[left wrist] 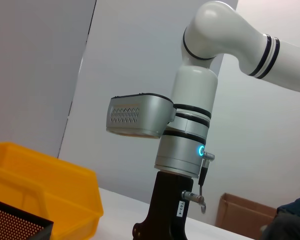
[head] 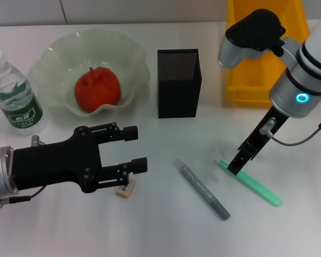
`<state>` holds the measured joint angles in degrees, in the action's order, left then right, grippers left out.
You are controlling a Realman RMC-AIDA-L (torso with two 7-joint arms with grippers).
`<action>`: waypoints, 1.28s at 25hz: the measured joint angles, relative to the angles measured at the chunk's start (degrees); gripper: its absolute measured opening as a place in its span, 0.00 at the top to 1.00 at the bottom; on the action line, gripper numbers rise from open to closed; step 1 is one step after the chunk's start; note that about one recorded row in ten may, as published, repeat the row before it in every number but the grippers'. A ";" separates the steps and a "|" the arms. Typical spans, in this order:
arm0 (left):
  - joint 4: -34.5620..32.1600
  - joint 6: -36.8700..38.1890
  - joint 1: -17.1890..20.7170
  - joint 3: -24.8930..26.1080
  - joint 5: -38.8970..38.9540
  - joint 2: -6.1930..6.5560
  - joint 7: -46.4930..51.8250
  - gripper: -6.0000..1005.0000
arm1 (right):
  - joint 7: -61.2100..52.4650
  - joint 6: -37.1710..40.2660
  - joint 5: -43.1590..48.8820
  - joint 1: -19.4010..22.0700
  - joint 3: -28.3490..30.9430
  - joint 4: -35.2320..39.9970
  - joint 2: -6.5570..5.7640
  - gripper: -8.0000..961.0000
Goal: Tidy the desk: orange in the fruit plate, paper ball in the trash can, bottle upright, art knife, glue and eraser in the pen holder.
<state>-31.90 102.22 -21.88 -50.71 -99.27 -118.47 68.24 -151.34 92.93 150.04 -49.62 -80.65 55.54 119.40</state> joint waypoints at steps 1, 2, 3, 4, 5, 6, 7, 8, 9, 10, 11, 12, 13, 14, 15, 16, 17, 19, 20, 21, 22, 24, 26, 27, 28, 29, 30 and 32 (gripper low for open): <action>0.00 -0.07 0.00 0.00 0.01 0.00 0.00 0.30 | 0.01 -0.47 -0.08 -0.01 -0.21 -0.26 0.04 0.25; 0.00 -0.09 0.00 0.00 0.02 0.00 0.00 0.30 | 0.01 -0.47 -0.08 -0.01 -0.21 -0.26 0.04 0.25; 0.00 -0.11 -0.02 0.00 0.03 0.00 0.00 0.30 | 0.00 -0.57 -0.11 -0.02 -0.33 -0.43 0.04 0.25; 0.00 -0.11 -0.10 0.00 0.05 0.00 0.00 0.30 | 0.01 -0.68 -0.15 -0.03 -0.61 -0.66 0.06 0.25; 0.00 -0.11 -0.10 0.00 0.05 0.00 0.00 0.30 | 0.01 -0.68 -0.15 -0.03 -0.61 -0.66 0.06 0.25; 0.00 -0.11 -0.11 0.00 0.05 0.00 0.01 0.30 | 0.00 -0.70 -0.16 -0.03 -0.82 -0.72 0.09 0.25; 0.00 -0.11 -0.13 0.00 0.05 0.00 0.01 0.30 | 0.00 -0.70 -0.20 -0.03 -1.15 -0.77 0.11 0.25; 0.00 -0.11 -0.13 0.00 0.05 0.00 0.01 0.30 | 0.00 -0.69 -0.24 -0.04 -1.64 -0.78 0.15 0.25; 0.00 -0.13 -0.14 0.00 0.05 0.00 0.02 0.30 | 0.00 -0.70 -0.31 -0.04 -2.72 -0.85 0.20 0.29; 0.00 -0.13 -0.14 0.00 0.05 0.00 0.02 0.30 | 0.00 -0.70 -0.31 -0.04 -2.72 -0.85 0.20 0.34; 0.00 -0.15 -0.15 0.00 0.05 0.00 0.02 0.30 | -0.01 -0.83 -0.44 -0.13 -3.71 -1.22 0.23 0.38; 0.00 -0.16 -0.16 0.00 0.05 0.00 0.02 0.30 | -0.01 -0.83 -0.44 -0.13 -3.71 -1.22 0.23 0.42; 0.00 -0.16 -0.16 0.00 0.05 0.00 0.02 0.30 | -0.01 -0.93 -0.62 -0.22 -4.12 -1.53 0.23 0.47; 0.00 -0.16 -0.16 0.00 0.05 0.00 0.02 0.30 | -0.01 -1.21 -0.95 -0.50 -4.56 -2.06 0.23 0.47; 0.00 -0.18 -0.23 0.00 0.05 0.00 0.03 0.30 | -0.01 -1.21 -0.95 -0.50 -4.56 -2.06 0.23 0.47; 0.00 -0.18 -0.25 0.00 0.05 0.00 0.04 0.30 | -0.01 -1.28 -1.13 -0.65 -4.75 -2.31 0.23 0.47; 0.00 -0.18 -0.26 0.00 0.05 0.00 0.05 0.30 | -0.01 -1.28 -1.13 -0.65 -4.75 -2.31 0.23 0.47; 0.00 -0.18 -0.27 0.00 0.05 0.00 0.06 0.30 | -0.06 -1.32 -1.15 -0.77 -4.78 -2.49 0.24 0.48; 0.00 -0.18 -0.27 0.00 0.05 0.00 0.06 0.30 | -0.06 -1.32 -1.15 -0.77 -4.78 -2.49 0.24 0.49; 0.00 -0.18 -0.27 0.00 0.05 0.00 0.06 0.30 | -0.07 -1.36 -1.15 -0.84 -4.78 -2.66 0.26 0.49; 0.00 -0.18 -0.27 0.00 0.05 0.00 0.06 0.30 | -0.07 -1.47 -1.15 -0.88 -4.78 -2.82 0.28 0.50; 0.00 -0.18 -0.27 0.00 0.05 0.00 0.06 0.30 | -0.06 -1.90 -1.16 -0.95 -4.81 -3.26 0.31 0.52; 0.00 -0.18 -0.27 0.00 0.05 0.00 0.06 0.30 | -0.06 -2.12 -1.15 -1.01 -4.85 -3.41 0.31 0.53; 0.00 -0.18 -0.27 0.00 0.05 0.00 0.06 0.30 | -0.06 -2.12 -1.15 -1.01 -4.85 -3.41 0.31 0.54; 0.00 -0.18 -0.27 0.00 0.05 -0.02 0.06 0.30 | -0.06 -2.13 -1.16 -1.01 -4.85 -3.43 0.31 0.55; 0.00 -0.18 -0.29 0.00 0.05 -0.07 0.06 0.30 | -0.06 -2.16 -1.16 -1.01 -4.86 -3.44 0.31 0.56; -0.01 -0.18 -0.30 0.00 0.04 -0.07 0.06 0.30 | -0.06 -2.16 -1.16 -1.01 -4.86 -3.44 0.31 0.57; 0.00 -0.18 -0.32 0.00 0.04 -0.08 0.06 0.30 | -0.06 -2.58 -1.21 -1.01 -5.15 -3.66 0.31 0.58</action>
<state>-31.91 102.04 -22.20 -50.71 -99.23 -118.55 68.29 -151.41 90.35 148.82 -50.64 -85.81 51.88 119.71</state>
